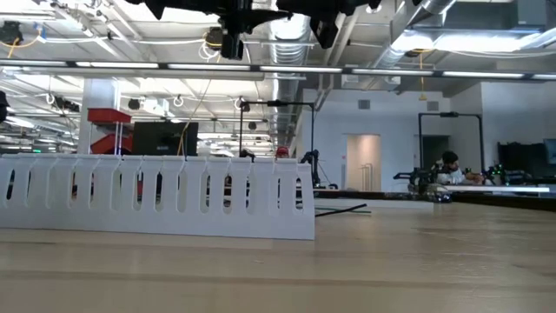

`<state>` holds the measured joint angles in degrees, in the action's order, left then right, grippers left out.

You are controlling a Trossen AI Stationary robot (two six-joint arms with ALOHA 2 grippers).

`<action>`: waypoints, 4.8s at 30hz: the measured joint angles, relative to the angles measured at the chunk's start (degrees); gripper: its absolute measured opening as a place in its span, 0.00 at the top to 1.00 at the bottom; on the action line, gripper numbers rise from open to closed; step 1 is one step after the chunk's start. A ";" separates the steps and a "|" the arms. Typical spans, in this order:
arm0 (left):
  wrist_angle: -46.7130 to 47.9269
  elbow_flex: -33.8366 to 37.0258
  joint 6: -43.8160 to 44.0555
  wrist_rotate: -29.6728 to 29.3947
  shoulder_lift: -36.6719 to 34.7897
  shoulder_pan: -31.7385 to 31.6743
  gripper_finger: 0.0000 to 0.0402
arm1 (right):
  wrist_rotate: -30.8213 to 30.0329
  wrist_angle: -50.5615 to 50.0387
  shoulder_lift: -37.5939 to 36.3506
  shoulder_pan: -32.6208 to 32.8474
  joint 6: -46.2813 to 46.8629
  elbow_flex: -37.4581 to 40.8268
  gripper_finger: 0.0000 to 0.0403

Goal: Ziptie cables
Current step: Wrap the colored cables with the black zip tie

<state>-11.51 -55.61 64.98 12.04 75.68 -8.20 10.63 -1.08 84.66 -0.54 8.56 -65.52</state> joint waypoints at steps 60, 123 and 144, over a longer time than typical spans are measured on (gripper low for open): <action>-4.13 -0.26 -0.69 6.56 4.27 -2.67 1.00 | -4.70 -11.65 -2.03 -2.32 2.97 0.02 0.56; 18.77 40.52 -0.53 -9.86 -68.68 -15.81 1.00 | 12.11 -22.93 53.10 -13.14 -11.63 -52.88 0.56; 17.86 40.52 1.29 -9.58 -69.00 -15.81 1.00 | 0.83 -27.51 65.61 -10.83 -8.14 -67.34 0.56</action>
<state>6.35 -15.09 66.27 2.46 6.68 -24.01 11.46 -28.59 150.28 -11.36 0.41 -132.86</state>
